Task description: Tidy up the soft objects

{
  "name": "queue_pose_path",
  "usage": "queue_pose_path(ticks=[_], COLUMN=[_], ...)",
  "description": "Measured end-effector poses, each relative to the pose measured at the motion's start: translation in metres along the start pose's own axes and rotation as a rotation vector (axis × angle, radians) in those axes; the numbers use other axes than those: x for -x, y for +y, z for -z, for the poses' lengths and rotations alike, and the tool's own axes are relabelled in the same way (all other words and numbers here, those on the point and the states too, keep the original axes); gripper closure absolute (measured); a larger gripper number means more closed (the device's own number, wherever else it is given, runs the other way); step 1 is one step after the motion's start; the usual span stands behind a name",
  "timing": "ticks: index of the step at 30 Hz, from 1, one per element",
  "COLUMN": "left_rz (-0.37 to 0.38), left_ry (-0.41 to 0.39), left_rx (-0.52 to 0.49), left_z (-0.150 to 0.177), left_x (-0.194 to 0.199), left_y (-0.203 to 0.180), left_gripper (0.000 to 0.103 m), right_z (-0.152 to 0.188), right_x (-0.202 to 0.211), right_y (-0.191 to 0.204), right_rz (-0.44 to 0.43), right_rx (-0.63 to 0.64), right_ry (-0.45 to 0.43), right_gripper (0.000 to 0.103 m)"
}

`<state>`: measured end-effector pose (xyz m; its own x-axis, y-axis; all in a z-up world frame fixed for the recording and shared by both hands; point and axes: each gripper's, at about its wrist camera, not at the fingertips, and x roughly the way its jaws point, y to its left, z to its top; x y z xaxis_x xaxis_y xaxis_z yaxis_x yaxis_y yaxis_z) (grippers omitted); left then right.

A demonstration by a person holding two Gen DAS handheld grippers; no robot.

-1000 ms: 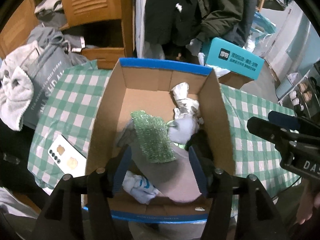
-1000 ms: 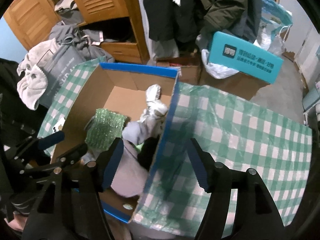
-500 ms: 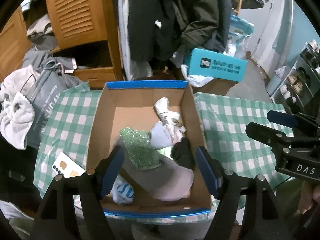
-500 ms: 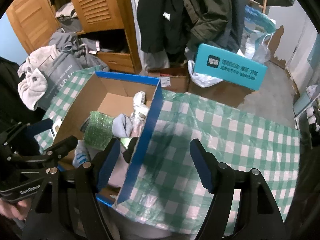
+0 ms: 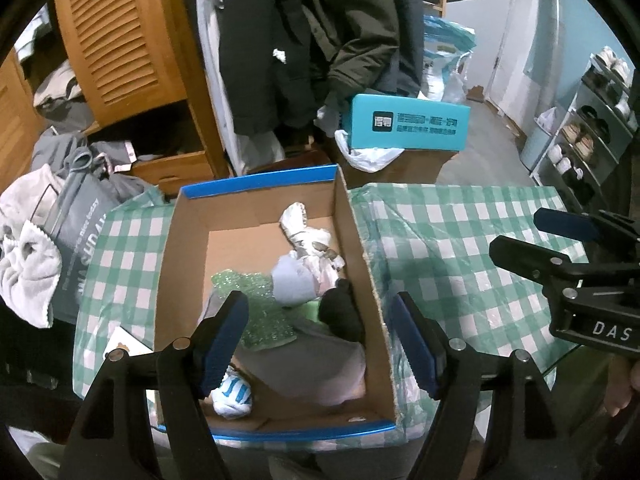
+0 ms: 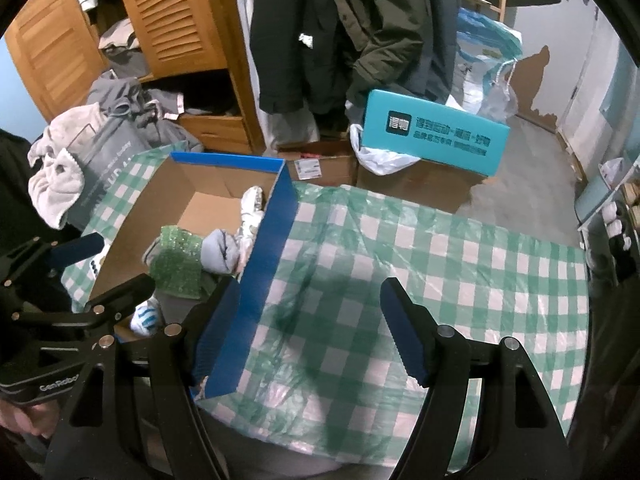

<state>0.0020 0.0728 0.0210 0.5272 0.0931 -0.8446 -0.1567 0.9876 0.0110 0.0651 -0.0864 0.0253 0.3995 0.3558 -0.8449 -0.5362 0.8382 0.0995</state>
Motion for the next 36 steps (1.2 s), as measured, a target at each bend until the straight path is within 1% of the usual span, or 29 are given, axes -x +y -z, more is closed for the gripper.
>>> queue_pose_path(ticks=[11, 36], left_rz=[-0.001, 0.005], left_ry=[0.005, 0.018], left_rx=[-0.013, -0.002], left_z=[-0.003, 0.0], left_x=[-0.004, -0.007], left_y=[-0.01, -0.007], left_gripper=[0.027, 0.027], right_z=[0.005, 0.005], right_x=[-0.002, -0.001], right_y=[-0.011, -0.014], right_rz=[-0.004, -0.003], right_rx=[-0.024, -0.031], right_ry=[0.013, 0.008], right_gripper=[0.03, 0.03])
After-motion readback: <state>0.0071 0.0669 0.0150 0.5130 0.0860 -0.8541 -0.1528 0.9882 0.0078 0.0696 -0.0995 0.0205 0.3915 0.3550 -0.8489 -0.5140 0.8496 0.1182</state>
